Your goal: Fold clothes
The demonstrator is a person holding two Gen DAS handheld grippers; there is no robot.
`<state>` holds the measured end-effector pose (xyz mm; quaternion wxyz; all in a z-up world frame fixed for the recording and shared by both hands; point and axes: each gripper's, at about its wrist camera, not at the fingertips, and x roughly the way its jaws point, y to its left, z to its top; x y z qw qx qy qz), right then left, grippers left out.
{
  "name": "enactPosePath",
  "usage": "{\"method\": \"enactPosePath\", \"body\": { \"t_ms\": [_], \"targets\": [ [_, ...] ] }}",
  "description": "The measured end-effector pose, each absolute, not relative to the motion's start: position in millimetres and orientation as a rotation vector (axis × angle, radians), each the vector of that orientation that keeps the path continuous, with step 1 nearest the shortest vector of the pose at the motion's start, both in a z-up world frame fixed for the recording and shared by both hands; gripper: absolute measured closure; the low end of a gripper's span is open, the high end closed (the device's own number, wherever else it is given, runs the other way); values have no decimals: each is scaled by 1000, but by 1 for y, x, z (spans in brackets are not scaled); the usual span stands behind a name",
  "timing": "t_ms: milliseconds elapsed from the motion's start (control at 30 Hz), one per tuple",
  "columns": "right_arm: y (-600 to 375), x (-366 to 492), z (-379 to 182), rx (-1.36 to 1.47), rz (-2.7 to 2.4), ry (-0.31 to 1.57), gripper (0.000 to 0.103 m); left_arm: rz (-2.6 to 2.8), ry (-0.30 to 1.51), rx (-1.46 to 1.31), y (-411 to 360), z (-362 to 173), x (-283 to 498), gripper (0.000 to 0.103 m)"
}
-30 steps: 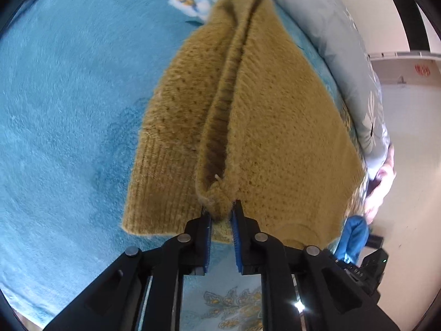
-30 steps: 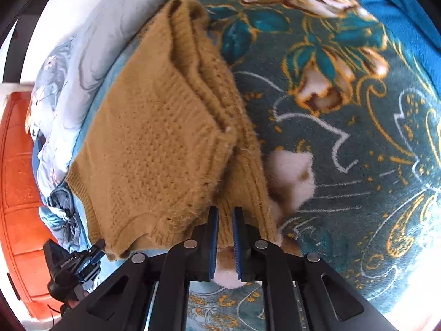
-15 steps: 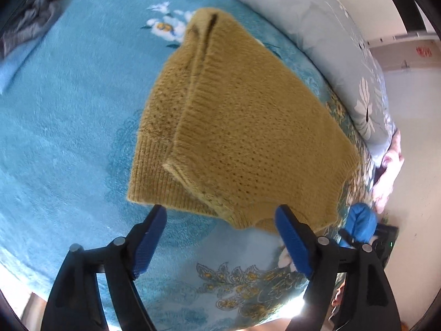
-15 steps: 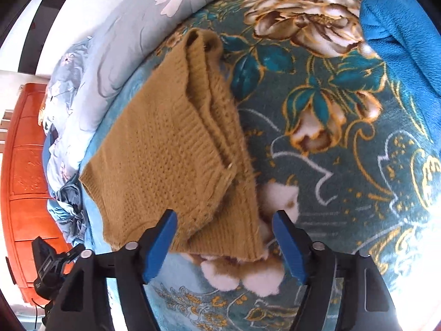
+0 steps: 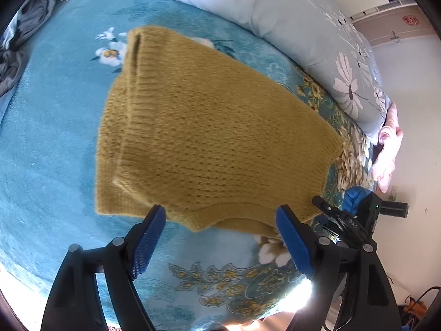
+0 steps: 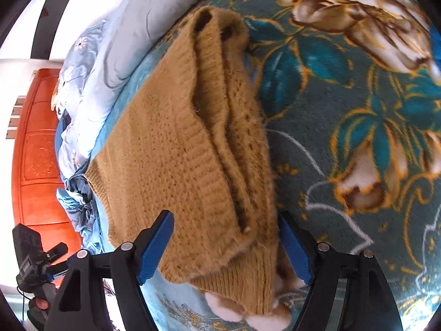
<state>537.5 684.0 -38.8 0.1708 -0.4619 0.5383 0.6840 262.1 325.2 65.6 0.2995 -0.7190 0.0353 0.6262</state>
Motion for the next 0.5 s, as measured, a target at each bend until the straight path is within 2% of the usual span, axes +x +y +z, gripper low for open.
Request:
{"method": "enactPosePath", "body": {
  "t_ms": [67,133,233,400,467,500],
  "targets": [
    [686,536,-42,-1308,1933,1550,39,1644,112,-1904,326,68,263,20],
    [687,537,-46,-1303,1905,1570,65,1628,136,-1895,327,69,263,20],
    [687,537,-48,-1284,1893,1609,78,1608,177,-1876,341,60,257,20],
    [680,528,-38,-1261,1907,1585,80,1583,254,-1778,397,34,241,20],
    [677,526,-33,-1243,1899,1583,80,1559,287,-1740,426,21,232,22],
    [676,525,-30,-1236,1898,1579,80,1546,287,-1732,437,16,229,27]
  ]
}}
